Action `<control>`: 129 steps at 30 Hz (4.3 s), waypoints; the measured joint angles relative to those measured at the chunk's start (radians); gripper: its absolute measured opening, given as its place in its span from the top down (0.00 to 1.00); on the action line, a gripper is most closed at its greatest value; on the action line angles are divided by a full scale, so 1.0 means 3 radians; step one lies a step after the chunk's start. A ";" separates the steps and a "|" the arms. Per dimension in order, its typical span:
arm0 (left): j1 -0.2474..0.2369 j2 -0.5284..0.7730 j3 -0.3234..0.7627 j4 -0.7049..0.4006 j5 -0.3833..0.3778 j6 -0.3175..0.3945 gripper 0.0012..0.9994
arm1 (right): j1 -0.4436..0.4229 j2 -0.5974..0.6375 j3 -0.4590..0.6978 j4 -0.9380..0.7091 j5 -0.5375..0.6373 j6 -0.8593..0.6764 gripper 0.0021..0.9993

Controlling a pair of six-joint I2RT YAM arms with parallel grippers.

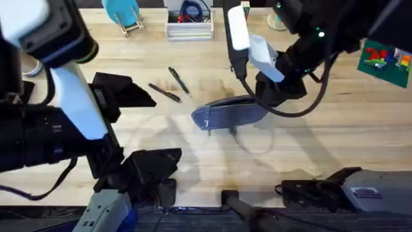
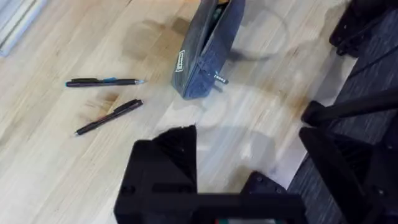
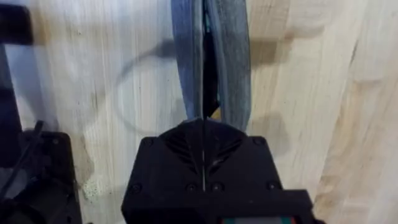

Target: Unzip the bag, pick up the pens from the table one at a time and place them inside, then zip the bag closed.

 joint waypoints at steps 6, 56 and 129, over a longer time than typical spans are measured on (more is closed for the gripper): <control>0.0000 0.0000 0.0000 0.0000 0.0000 0.0000 0.00 | 0.0000 0.0179 0.0000 0.0074 0.0000 -0.0065 0.97; 0.0000 0.0000 0.0000 0.0000 0.0000 -0.0001 0.00 | 0.0000 0.0298 -0.0120 0.0283 -0.0034 -0.0085 0.97; 0.0000 0.0000 0.0000 0.0000 0.0000 -0.0001 0.00 | 0.0034 0.0514 -0.0299 0.0571 -0.0112 0.0220 0.00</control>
